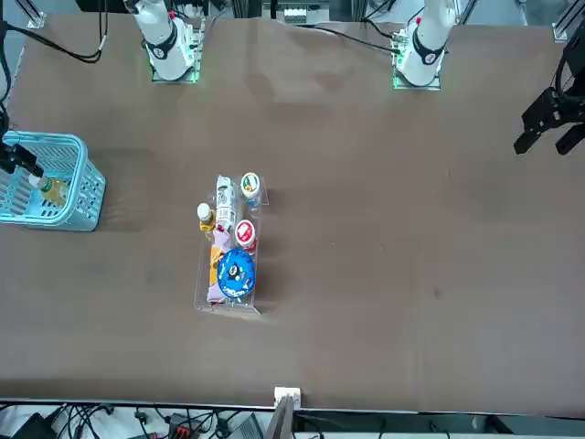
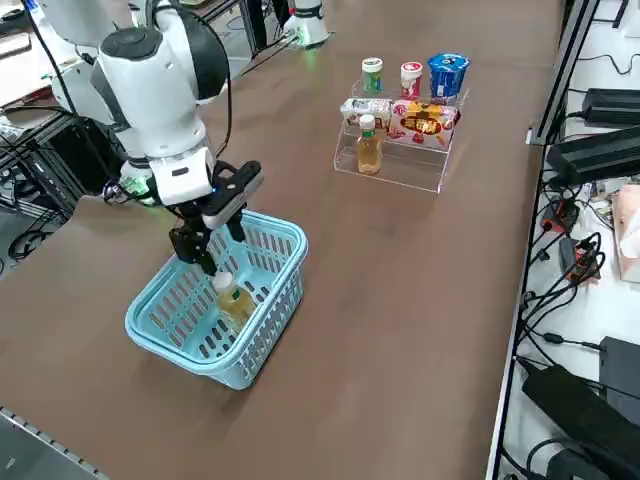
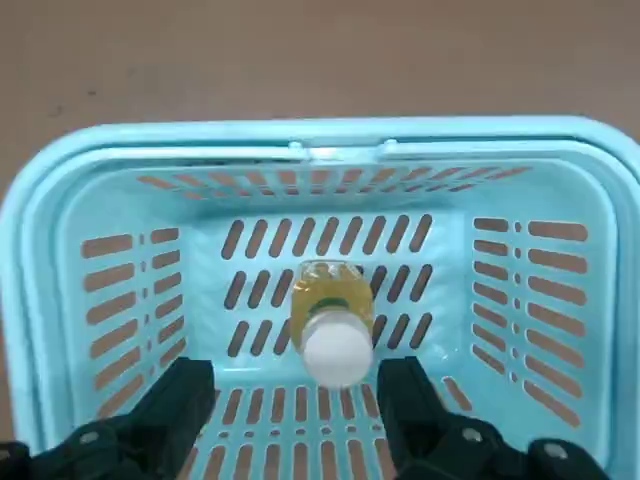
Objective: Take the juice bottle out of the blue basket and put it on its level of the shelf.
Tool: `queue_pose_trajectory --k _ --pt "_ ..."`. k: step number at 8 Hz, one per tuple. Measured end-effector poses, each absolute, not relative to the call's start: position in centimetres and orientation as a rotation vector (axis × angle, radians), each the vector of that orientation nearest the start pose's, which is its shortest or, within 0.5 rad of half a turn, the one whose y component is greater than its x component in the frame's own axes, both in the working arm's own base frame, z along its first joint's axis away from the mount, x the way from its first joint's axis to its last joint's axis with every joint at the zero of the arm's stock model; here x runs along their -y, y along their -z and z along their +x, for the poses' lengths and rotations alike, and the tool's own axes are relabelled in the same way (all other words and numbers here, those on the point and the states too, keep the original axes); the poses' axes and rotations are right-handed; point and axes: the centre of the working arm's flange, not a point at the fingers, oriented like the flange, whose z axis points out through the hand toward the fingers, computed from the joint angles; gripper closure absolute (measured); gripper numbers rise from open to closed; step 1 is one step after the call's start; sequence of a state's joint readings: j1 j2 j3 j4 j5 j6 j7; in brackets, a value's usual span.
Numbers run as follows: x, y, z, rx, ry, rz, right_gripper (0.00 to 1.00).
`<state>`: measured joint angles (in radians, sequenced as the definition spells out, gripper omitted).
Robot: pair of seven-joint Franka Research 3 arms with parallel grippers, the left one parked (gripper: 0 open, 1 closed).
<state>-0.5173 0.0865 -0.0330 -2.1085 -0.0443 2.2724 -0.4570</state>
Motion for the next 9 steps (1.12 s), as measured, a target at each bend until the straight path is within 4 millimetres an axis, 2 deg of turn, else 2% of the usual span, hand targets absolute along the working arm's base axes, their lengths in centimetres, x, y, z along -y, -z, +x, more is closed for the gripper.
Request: queue_pose_trajectory --k 3,7,9 --pt "30.6 -36.3 48.2 -0.088 0.079 -3.211 0.00" --pt "30.6 -35.5 48.4 -0.087 0.064 -3.206 0.00" --pt "31.0 -34.4 48.6 -0.092 0.044 -3.199 0.00"
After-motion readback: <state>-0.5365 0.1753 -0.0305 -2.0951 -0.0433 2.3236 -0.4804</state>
